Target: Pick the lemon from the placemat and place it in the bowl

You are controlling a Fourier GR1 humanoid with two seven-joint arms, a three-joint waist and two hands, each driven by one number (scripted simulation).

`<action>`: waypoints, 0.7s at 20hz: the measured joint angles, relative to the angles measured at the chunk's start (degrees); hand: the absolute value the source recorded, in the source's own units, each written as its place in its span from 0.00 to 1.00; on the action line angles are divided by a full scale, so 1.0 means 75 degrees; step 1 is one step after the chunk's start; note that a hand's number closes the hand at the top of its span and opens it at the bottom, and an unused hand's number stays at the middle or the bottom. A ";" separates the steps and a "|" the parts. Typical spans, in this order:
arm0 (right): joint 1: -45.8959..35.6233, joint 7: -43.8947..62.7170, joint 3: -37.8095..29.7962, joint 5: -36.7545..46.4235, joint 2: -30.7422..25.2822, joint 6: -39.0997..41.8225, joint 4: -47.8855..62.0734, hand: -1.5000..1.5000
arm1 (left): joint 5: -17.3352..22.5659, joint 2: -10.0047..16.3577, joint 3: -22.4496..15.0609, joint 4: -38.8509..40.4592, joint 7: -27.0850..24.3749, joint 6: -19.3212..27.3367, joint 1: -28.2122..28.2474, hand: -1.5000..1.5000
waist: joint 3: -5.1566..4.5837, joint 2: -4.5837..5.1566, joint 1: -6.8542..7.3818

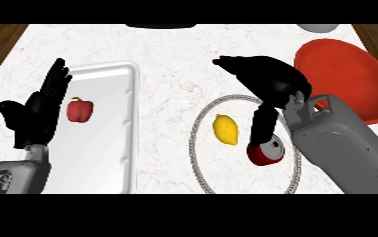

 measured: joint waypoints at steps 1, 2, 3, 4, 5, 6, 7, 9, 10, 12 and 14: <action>-0.0024 -0.0097 0.0021 0.0008 0.0034 0.0150 0.0196 0.00 | -0.0018 0.0009 0.0017 -0.0089 0.0060 0.0009 0.0017 0.50 | 0.0001 -0.0002 -0.0004; -0.0008 -0.0119 0.0066 0.0005 0.0095 0.0286 0.0310 0.00 | 0.0035 0.0028 0.0100 -0.0039 -0.0046 -0.0064 0.0079 0.50 | 0.0002 -0.0004 -0.0016; -0.0017 -0.0052 0.0156 -0.0003 0.0172 0.0439 0.0408 0.00 | 0.0012 0.0010 0.0082 -0.0090 0.0023 -0.0053 0.0070 0.50 | 0.0002 -0.0008 -0.0026; 0.0019 0.0031 0.0277 0.0039 0.0279 0.0519 0.0488 0.00 | 0.0032 0.0033 0.0119 -0.0062 0.0093 -0.0088 -0.0006 0.50 | 0.0003 -0.0010 -0.0043; 0.0000 0.0058 0.0344 0.0078 0.0363 0.0612 0.0659 0.00 | 0.0015 0.0016 0.0130 -0.0104 0.0094 -0.0077 0.0036 0.50 | 0.0003 -0.0011 -0.0040; -0.0065 0.0150 0.0376 0.0070 0.0459 0.0728 0.0825 0.00 | 0.0035 0.0065 0.0157 -0.0231 0.0136 -0.0131 0.0120 0.50 | 0.0004 -0.0014 -0.0030; -0.0137 0.0264 0.0420 0.0046 0.0586 0.0848 0.0985 0.00 | 0.0014 0.0059 0.0159 -0.0293 0.0158 -0.0127 0.0149 0.50 | 0.0004 -0.0017 -0.0030; -0.0135 0.0253 0.0400 0.0097 0.0642 0.1066 0.1131 0.00 | 0.0071 0.0087 0.0275 -0.0255 0.0160 -0.0233 0.0119 0.50 | 0.0004 -0.0018 -0.0054; -0.0138 0.0193 0.0458 0.0217 0.0672 0.1126 0.1266 0.00 | 0.0067 0.0083 0.0301 -0.0288 0.0233 -0.0228 0.0086 0.50 | 0.0005 -0.0017 -0.0056; -0.0085 0.0096 0.0505 0.0460 0.0750 0.1236 0.1328 0.00 | 0.0047 0.0106 0.0358 -0.0370 0.0350 -0.0281 0.0056 0.50 | 0.0007 -0.0017 -0.0071; -0.0115 -0.0124 0.0634 0.0939 0.0840 0.1136 0.1445 0.00 | 0.0015 0.0086 0.0416 -0.0280 0.0306 -0.0320 0.0013 0.50 | 0.0007 -0.0013 -0.0072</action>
